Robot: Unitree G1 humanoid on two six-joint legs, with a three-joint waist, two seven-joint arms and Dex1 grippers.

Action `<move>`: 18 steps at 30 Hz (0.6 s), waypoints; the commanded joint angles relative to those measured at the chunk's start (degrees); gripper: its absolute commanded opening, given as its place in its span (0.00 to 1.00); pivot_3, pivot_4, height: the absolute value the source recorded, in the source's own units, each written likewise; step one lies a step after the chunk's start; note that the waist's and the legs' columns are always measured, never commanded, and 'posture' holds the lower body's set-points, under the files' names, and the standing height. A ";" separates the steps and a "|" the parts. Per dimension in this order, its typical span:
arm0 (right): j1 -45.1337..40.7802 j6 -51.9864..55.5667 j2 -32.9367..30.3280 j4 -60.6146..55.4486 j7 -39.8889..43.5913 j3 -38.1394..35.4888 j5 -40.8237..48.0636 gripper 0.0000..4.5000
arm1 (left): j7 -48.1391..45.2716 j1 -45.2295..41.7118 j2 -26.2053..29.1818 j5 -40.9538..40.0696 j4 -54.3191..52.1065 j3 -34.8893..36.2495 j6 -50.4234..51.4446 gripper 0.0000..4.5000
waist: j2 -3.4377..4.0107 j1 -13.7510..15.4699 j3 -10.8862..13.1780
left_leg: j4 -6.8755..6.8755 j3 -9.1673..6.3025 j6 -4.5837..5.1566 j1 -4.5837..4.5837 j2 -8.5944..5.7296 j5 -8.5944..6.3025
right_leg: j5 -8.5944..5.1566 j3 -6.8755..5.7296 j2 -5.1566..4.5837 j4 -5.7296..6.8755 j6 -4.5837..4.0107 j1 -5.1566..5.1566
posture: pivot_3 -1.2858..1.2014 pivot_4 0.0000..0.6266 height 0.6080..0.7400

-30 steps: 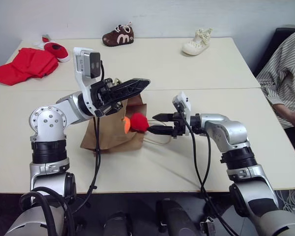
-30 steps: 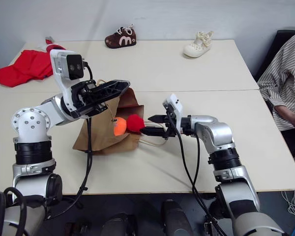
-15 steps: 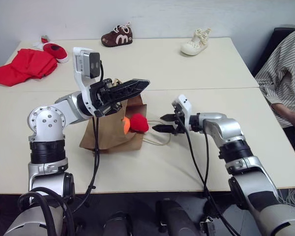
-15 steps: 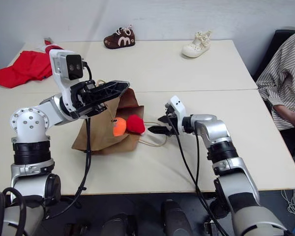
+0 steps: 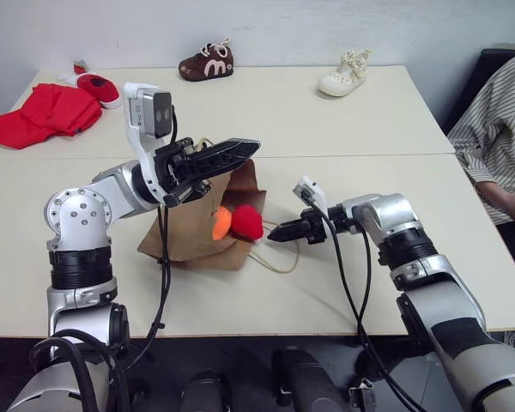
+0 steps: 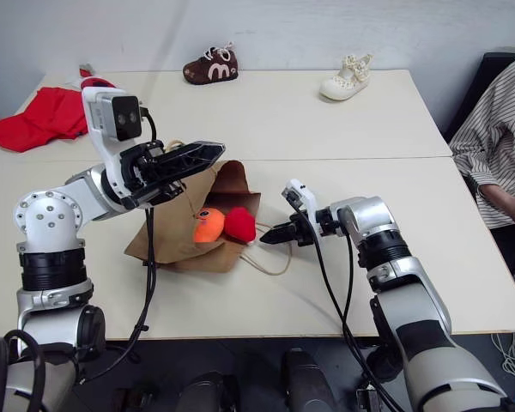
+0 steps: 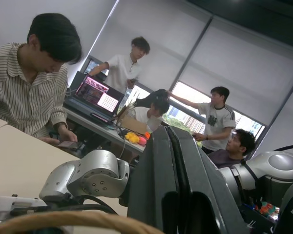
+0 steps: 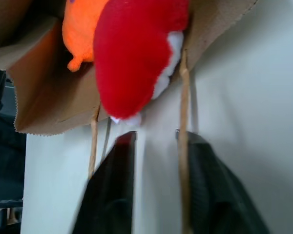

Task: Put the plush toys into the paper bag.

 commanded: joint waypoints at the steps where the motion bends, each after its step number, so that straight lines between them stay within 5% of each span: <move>1: 1.04 3.18 -0.68 -2.96 -1.25 -4.49 3.52 0.00 | 0.26 0.19 0.34 -0.97 -2.78 1.29 -1.25 0.00 | 0.00 0.03 0.00 | 0.02 0.00 0.00 -0.01 0.00 0.00 | 0.00 0.00 0.00 0.00 0.00 0.00 | 0.52 0.24 1.00; 9: 2.50 26.82 -7.50 -22.30 -4.12 -17.80 18.74 0.00 | -0.90 0.12 2.11 0.43 -1.77 1.68 -2.79 0.00 | 0.04 0.35 0.03 | 0.01 -0.05 0.00 -0.11 -0.02 0.00 | 0.00 -0.05 -0.03 -0.02 0.00 -0.06 | 0.52 0.24 1.00; 18: -10.66 40.92 -7.36 -21.73 -17.65 -33.03 25.82 0.00 | -2.16 -2.98 3.09 4.78 6.36 4.36 -10.81 0.00 | 0.04 0.17 0.03 | -0.05 -0.04 -0.01 -0.10 -0.01 0.00 | -0.02 -0.05 0.02 -0.06 -0.03 -0.08 | 0.52 0.24 1.00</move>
